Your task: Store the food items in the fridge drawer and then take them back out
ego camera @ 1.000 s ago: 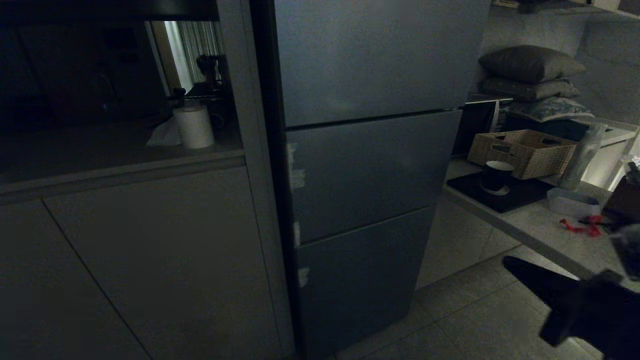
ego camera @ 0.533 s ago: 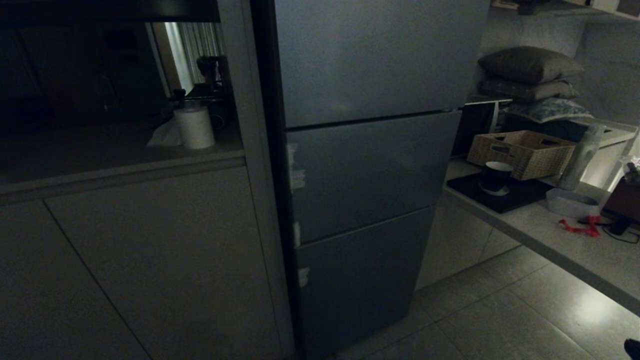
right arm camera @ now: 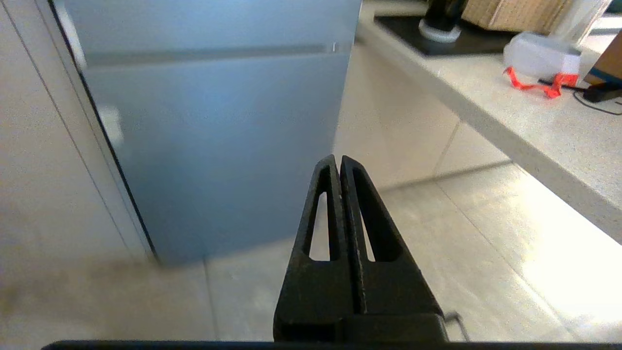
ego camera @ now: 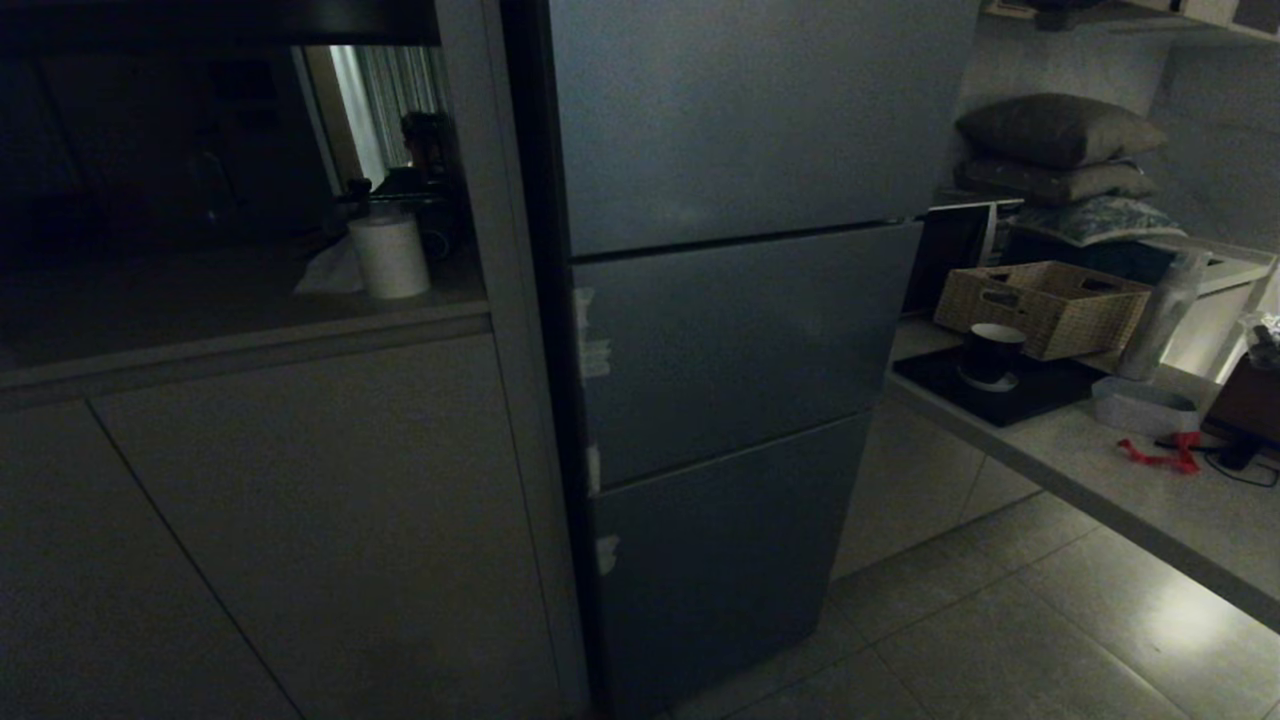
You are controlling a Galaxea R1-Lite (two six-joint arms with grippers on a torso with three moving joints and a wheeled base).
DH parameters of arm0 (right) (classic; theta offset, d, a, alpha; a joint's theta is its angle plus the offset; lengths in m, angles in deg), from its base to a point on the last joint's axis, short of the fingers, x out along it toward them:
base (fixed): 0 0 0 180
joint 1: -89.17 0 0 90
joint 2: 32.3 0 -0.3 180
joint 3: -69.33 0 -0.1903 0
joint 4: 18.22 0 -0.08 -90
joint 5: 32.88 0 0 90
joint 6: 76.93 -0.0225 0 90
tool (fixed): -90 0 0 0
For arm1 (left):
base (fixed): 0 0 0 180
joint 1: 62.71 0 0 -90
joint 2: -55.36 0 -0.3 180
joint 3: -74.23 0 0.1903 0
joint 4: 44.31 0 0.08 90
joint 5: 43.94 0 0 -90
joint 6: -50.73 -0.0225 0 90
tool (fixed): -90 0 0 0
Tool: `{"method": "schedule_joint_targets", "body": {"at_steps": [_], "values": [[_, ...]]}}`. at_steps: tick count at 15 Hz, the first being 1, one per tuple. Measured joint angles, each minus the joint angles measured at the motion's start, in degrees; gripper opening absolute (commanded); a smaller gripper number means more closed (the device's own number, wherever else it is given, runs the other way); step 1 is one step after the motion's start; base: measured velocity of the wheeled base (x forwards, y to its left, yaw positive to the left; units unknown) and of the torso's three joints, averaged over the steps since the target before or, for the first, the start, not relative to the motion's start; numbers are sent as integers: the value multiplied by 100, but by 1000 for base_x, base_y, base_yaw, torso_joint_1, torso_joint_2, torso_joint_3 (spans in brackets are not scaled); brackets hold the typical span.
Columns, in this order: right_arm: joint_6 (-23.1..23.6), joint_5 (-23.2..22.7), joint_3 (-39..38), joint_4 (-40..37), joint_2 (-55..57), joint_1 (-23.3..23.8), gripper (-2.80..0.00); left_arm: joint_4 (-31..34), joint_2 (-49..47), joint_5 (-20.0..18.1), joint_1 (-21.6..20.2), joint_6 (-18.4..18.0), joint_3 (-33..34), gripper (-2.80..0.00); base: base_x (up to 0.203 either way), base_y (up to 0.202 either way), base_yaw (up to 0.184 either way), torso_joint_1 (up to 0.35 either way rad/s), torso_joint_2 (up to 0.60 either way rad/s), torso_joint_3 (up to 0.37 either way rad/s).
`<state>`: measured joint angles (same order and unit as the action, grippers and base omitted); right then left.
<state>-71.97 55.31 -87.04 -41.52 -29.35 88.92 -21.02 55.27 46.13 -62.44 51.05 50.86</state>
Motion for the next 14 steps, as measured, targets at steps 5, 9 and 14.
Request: {"method": "schedule_joint_targets", "body": {"at_steps": [5, 9, 14], "values": [[-287, 7, -16, 15, -285, 13, -280, 0, 0, 0, 0, 1, 0, -280, 0, 0, 0, 0, 0, 0], [-287, 9, -17, 9, -308, 9, -280, 0, 0, 0, 0, -1, 0, -280, 0, 0, 0, 0, 0, 0], [-287, 10, -17, 6, -308, 11, -280, 0, 0, 0, -2, -2, 0, -280, 0, 0, 0, 0, 0, 0]]}}
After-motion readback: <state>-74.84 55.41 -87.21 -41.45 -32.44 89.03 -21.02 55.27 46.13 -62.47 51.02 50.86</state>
